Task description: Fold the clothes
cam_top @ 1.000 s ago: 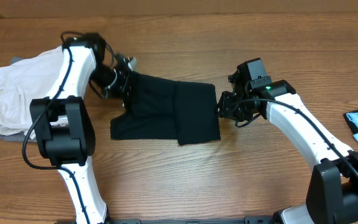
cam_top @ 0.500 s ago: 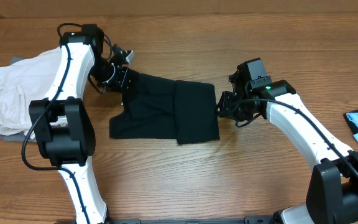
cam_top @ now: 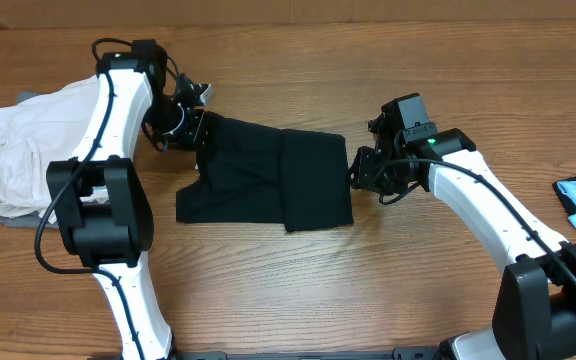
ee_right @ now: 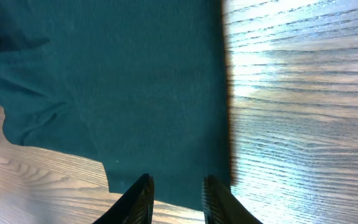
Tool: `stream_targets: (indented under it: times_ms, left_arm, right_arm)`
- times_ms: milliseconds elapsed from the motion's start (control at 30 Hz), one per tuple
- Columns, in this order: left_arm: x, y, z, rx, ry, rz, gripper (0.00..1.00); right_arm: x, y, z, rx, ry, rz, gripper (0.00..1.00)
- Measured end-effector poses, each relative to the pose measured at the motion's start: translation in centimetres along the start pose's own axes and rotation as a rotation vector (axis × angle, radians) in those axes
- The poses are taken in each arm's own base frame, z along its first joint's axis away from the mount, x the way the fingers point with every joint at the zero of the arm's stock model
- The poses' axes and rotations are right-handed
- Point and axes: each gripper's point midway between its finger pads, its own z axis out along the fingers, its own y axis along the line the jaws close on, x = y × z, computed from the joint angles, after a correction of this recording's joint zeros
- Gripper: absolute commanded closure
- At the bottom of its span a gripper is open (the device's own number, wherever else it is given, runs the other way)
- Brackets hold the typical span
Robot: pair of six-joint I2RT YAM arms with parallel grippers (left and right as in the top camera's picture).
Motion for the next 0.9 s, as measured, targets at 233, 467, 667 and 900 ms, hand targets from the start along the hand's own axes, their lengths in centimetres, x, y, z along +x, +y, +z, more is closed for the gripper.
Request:
stream_targets:
  times_ms: [233, 467, 667, 900]
  left_arm:
    - [2.4, 1.6, 5.1, 0.014, 0.023, -0.034, 0.91]
    - [2.7, 1.4, 5.4, 0.030, 0.020, -0.111, 0.63]
    - [1.4, 0.8, 1.4, 0.016, -0.001, -0.152, 0.19]
    - [0.1, 0.5, -4.3, -0.024, -0.124, -0.146, 0.00]
  right_arm:
    - [0.0, 0.0, 0.0, 0.000, 0.000, 0.000, 0.70]
    - [0.2, -0.1, 0.0, 0.003, 0.006, 0.002, 0.70]
    - [0.3, -0.2, 0.0, 0.007, 0.013, 0.006, 0.65]
    - [0.4, -0.2, 0.0, 0.008, 0.015, 0.006, 0.64]
